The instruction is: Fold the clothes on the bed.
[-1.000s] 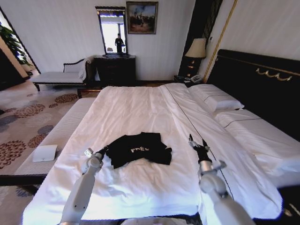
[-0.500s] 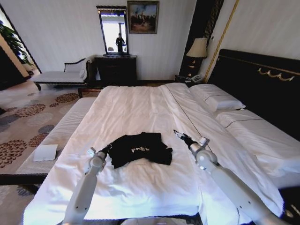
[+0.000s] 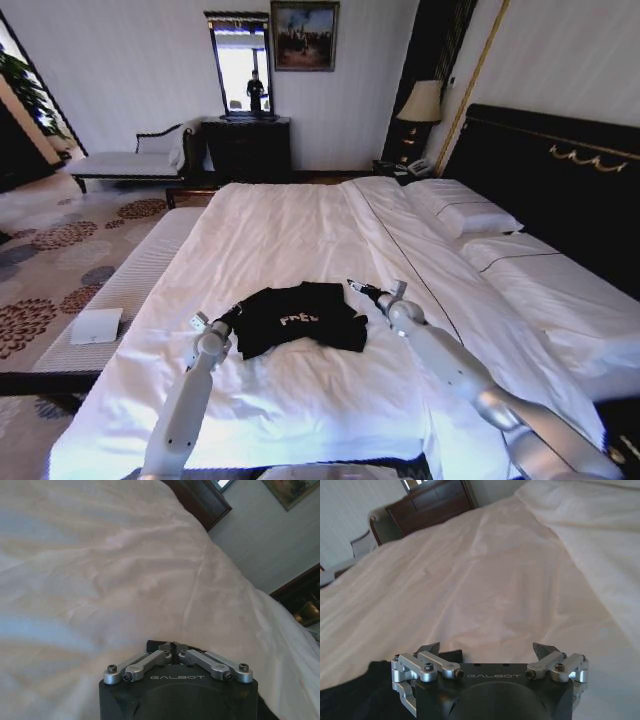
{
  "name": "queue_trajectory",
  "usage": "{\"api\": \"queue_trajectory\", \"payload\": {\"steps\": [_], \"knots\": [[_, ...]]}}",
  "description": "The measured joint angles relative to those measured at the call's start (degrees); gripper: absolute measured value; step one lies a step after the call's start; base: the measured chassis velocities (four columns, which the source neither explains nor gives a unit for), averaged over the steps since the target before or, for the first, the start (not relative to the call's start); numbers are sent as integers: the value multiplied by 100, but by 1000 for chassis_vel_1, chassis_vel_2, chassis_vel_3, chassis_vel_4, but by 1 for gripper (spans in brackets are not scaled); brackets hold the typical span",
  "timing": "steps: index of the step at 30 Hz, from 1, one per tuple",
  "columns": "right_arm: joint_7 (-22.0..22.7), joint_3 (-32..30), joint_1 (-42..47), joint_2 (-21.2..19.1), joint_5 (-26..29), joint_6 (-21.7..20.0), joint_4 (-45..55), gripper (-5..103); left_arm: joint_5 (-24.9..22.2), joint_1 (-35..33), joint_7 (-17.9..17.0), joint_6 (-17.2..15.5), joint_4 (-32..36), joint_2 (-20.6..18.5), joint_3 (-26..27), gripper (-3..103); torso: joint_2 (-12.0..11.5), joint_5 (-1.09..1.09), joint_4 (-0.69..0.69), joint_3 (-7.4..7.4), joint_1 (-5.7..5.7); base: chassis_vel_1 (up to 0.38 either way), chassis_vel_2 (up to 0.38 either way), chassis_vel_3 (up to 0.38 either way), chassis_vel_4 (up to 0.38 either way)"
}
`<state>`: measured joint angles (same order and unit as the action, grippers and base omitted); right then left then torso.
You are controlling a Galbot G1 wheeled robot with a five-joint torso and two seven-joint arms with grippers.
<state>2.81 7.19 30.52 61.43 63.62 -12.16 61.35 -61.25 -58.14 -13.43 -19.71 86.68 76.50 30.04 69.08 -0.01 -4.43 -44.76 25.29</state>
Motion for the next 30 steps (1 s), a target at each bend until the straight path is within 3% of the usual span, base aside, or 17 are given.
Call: {"api": "queue_trajectory", "payload": {"steps": [8,16,19,25,28,30], "knots": [[-218,281,-392,639,-303,-20,-772,100,19,45,-9,-5,-43,10,52,0,0,-1,2,0,0,0,0,0,0],[-534,449,-561,858,-602,-5,-1022,103,21,44,44,-2,-96,-21,97,0,0,0,2,0,-1,0,0,0,0],[-534,489,-573,869,-912,-6,-1073,89,18,33,56,2,-91,-35,112,0,1,0,2,0,-1,0,0,0,0],[-496,505,-542,811,-1033,-2,-1049,73,37,11,62,2,-52,-65,149,0,1,1,1,0,-1,0,0,0,0],[-509,513,-533,784,-1068,28,-1030,57,58,5,65,2,-45,-80,180,0,1,1,0,1,-1,0,0,0,0],[-514,513,-533,784,-1068,36,-1026,57,65,2,67,3,-43,-81,181,0,1,1,1,1,-1,0,0,0,0]]}}
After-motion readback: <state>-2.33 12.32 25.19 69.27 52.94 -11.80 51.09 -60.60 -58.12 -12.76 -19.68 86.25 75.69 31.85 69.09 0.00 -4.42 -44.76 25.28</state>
